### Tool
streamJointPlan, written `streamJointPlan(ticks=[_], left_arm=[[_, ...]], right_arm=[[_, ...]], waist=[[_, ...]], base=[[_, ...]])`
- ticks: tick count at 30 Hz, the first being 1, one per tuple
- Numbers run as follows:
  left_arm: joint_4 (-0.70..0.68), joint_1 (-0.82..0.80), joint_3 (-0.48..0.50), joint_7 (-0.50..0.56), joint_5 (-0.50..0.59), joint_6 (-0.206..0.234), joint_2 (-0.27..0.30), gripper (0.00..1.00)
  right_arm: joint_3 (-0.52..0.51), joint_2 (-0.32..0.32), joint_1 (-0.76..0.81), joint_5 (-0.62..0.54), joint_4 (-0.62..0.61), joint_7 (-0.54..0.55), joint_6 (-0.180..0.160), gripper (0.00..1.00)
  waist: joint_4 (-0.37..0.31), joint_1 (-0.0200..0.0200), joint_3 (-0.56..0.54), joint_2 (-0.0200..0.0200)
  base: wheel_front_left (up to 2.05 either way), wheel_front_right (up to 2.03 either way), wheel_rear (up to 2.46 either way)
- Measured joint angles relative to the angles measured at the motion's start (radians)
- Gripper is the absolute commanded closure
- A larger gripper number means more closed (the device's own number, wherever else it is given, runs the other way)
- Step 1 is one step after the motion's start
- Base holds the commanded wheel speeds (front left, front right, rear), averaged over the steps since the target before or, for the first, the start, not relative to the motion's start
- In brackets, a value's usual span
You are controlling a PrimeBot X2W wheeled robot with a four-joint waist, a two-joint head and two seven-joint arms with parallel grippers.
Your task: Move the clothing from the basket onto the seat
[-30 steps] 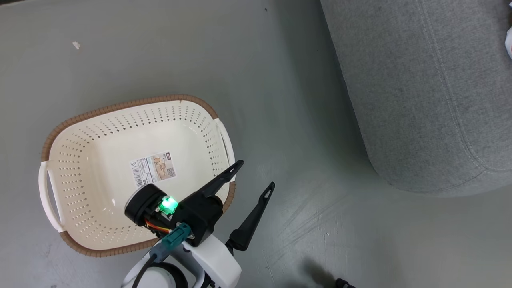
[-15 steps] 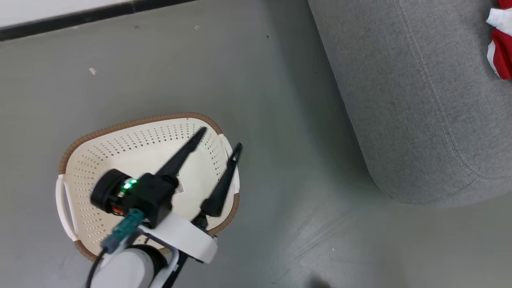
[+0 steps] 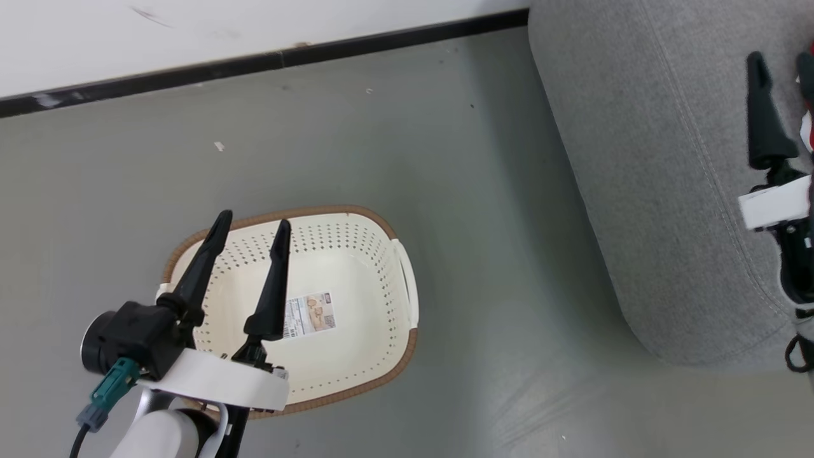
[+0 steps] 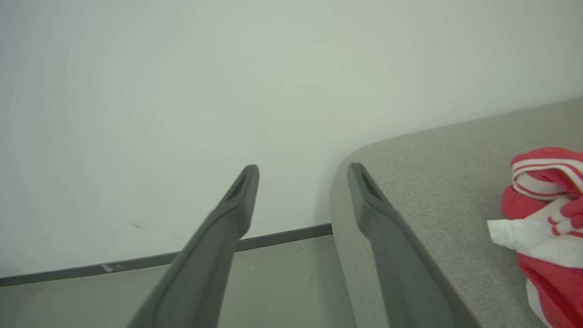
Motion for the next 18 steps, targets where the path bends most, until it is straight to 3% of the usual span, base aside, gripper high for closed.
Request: streamJointPlan(ticks=[10, 18], left_arm=[[0.077, 0.073, 0.073, -0.088, -0.062, 0.007, -0.008, 0.00], [0.136, 0.115, 0.102, -0.101, -0.092, 0.005, -0.012, 0.00]], right_arm=[[0.141, 0.005, 0.089, -0.058, -0.035, -0.010, 0.000, 0.00], [0.172, 0.019, 0.182, -0.110, -0.016, -0.014, 0.000, 0.00]], waist=[[0.076, 0.0000, -0.087, 0.0000], [0.133, 0.0000, -0.163, 0.0000]], base=[[0.00, 0.00, 0.00], [0.00, 0.00, 0.00]])
